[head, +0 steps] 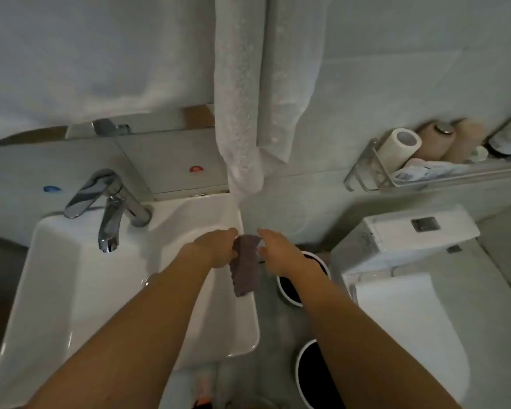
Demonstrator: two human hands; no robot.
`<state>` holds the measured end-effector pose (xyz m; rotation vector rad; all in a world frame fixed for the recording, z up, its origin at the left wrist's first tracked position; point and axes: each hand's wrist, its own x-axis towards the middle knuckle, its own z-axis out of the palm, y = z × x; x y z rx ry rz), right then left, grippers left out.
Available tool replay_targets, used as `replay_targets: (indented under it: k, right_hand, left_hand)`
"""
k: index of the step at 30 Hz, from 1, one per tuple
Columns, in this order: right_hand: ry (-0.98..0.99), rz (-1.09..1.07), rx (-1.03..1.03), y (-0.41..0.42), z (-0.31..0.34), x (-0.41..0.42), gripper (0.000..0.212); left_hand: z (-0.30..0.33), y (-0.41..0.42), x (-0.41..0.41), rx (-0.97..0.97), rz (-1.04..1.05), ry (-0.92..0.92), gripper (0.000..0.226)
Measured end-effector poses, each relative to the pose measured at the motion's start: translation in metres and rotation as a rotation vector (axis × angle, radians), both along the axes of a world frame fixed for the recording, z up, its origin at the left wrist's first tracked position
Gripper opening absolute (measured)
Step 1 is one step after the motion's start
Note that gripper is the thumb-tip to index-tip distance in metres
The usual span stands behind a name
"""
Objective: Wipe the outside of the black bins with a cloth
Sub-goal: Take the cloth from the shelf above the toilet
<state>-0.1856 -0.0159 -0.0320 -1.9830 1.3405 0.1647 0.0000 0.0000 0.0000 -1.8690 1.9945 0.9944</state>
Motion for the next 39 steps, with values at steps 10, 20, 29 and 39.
replay_targets:
  k: [10,20,29,39]
  right_hand:
    - [-0.098,-0.101,0.132,-0.016,-0.014,0.028,0.034]
    - [-0.014,-0.099,0.012,-0.021,0.035,-0.016,0.023]
    - [0.0,-0.502,-0.234,0.003,0.114,-0.128,0.029]
    - [-0.022,-0.813,-0.444,0.053,0.191,-0.277,0.025]
  left_hand:
    - [-0.027,-0.017,0.007,-0.034,0.094,0.161,0.042]
    - [0.024,-0.042,-0.016,-0.051,-0.114,0.133,0.021]
    - [0.092,-0.071,-0.117,-0.284,-0.37,0.273,0.028]
    - [0.17,-0.061,-0.283,-0.443,-0.6,0.387,0.025]
